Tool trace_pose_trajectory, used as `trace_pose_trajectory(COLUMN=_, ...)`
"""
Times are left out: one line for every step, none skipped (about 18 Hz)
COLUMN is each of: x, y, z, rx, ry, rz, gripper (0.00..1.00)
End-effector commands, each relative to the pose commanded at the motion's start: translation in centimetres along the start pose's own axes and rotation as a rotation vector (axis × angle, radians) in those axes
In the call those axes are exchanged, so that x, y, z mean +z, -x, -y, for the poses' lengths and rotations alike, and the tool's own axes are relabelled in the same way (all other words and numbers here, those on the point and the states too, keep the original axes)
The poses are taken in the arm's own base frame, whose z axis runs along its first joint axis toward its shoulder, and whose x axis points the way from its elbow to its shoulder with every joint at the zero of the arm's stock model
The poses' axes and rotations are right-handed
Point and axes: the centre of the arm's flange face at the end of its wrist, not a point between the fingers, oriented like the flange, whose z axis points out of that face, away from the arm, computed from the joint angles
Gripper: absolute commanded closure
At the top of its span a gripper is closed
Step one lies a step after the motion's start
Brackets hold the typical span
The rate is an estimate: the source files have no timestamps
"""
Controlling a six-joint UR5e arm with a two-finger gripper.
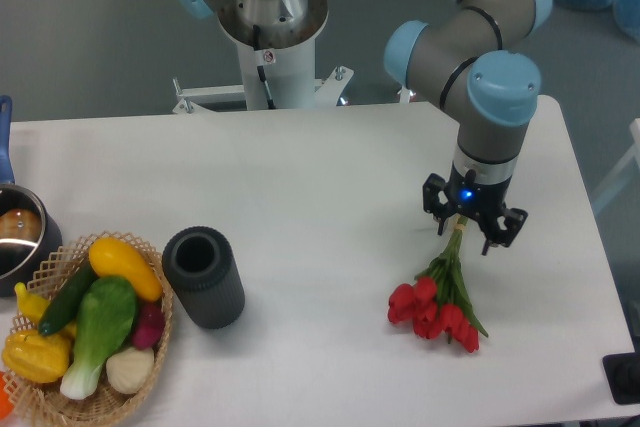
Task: Place the flowers on the table
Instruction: 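Lay the tulip heads on the table and open the gripper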
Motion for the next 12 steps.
trace_pose_trajectory(x=-0.13, y=0.12, z=-0.16, rx=-0.004, ry=-0.009, rz=0.0, gripper=0.0)
trace_pose_trajectory(x=-0.06, y=0.27, z=-0.43, rx=-0.007, ry=-0.008, rz=-0.001, gripper=0.0)
trace_pose_trajectory(x=-0.14, y=0.42, z=-0.58, rx=-0.006, ry=-0.008, rz=0.001, gripper=0.0)
trace_pose_trajectory(x=-0.06, y=0.61, z=-0.59, rx=0.017, ry=-0.004, rz=0.004, gripper=0.0)
trace_pose_trajectory(x=0.25, y=0.59, z=-0.57, rx=0.046, ry=0.0, rz=0.0, gripper=0.0)
trace_pose_trajectory(x=0.16, y=0.71, z=-0.65, rx=0.074, ry=0.003, rz=0.004, gripper=0.0)
trace_pose_trajectory(x=0.01, y=0.78, z=-0.71, rx=0.094, ry=0.003, rz=0.006, gripper=0.0)
trace_pose_trajectory(x=-0.1, y=0.82, z=-0.79, rx=0.104, ry=0.003, rz=0.008, gripper=0.0)
trace_pose_trajectory(x=-0.06, y=0.88, z=-1.0, rx=0.099, ry=0.005, rz=0.007, gripper=0.0)
trace_pose_trajectory(x=0.0, y=0.83, z=-1.01, rx=0.099, ry=0.004, rz=0.005, gripper=0.0)
trace_pose_trajectory(x=-0.09, y=0.82, z=-0.99, rx=0.099, ry=0.003, rz=0.007, gripper=0.0)
trace_pose_trajectory(x=-0.02, y=0.73, z=-0.93, rx=0.099, ry=0.003, rz=0.005, gripper=0.0)
